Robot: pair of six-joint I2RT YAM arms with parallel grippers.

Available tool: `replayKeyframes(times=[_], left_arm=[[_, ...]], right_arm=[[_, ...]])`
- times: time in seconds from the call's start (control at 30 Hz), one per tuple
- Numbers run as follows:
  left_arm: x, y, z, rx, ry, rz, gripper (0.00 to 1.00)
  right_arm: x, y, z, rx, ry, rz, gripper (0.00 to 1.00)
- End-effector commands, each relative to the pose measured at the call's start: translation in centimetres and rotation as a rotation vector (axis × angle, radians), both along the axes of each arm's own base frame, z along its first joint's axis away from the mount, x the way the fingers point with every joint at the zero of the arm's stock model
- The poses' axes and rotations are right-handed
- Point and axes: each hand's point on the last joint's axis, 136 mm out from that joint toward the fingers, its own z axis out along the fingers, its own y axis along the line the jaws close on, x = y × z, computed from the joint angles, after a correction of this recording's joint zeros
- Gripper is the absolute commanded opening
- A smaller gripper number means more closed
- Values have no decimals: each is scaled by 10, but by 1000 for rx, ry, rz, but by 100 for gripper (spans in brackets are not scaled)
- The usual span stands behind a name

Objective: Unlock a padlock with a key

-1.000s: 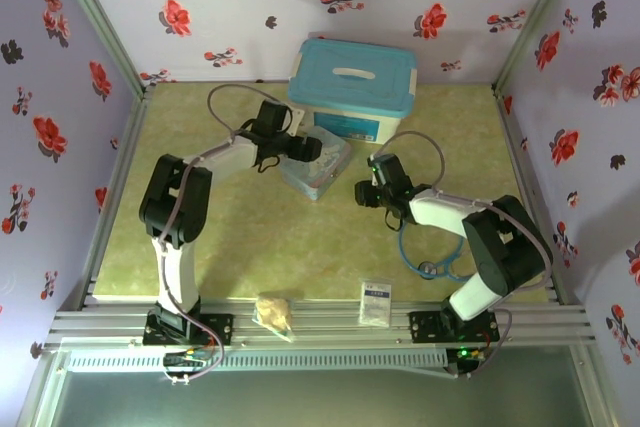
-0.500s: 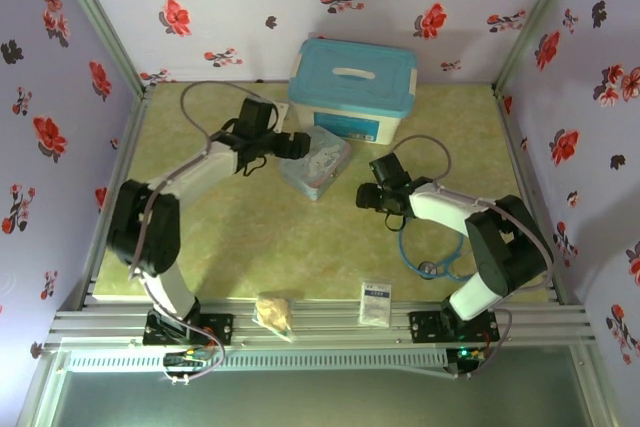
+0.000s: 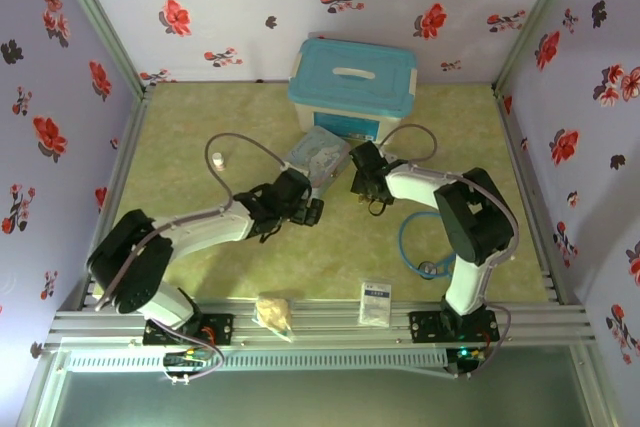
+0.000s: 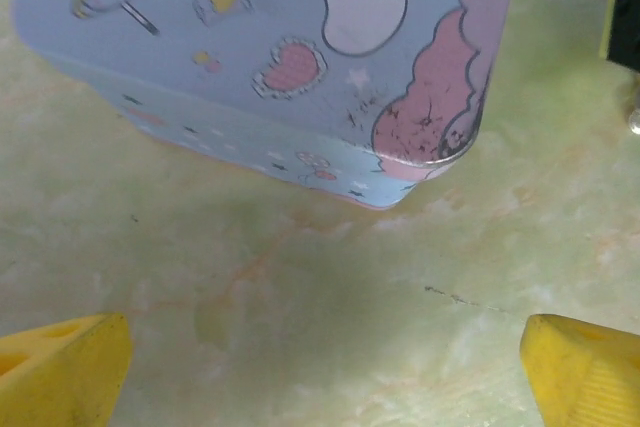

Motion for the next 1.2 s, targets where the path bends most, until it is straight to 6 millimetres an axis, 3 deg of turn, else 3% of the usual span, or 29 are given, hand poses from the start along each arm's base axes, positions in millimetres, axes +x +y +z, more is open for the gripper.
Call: replayKeyframes(times=[0.0, 0.17, 0.33, 0.5, 0.63, 0.8, 0.97, 1.07, 1.17], left_arm=[[27, -6, 1, -11, -94, 122, 100], [40, -1, -31, 14, -81, 196, 100], [57, 32, -46, -66, -48, 316, 100], [63, 57, -43, -99, -50, 359, 100], [61, 68, -43, -96, -39, 361, 100], [61, 78, -28, -122, -62, 377, 100], [53, 85, 6, -221, -80, 375, 100], [48, 112, 42, -250, -145, 386, 100], [51, 154, 84, -139, -325, 417, 100]], right_arm=[[-14, -9, -21, -129, 80, 24, 66], [-44, -28, -14, -228, 131, 88, 65], [-75, -35, -12, -185, 156, 140, 65], [-91, -40, -7, -154, 153, 167, 63], [-91, -38, -4, -117, 104, 210, 62], [-81, -42, 6, -112, 93, 199, 55], [-70, -36, 58, -54, -64, 205, 59], [-62, -46, 99, -73, -163, 210, 65], [-43, -81, 133, -156, -289, 155, 81]])
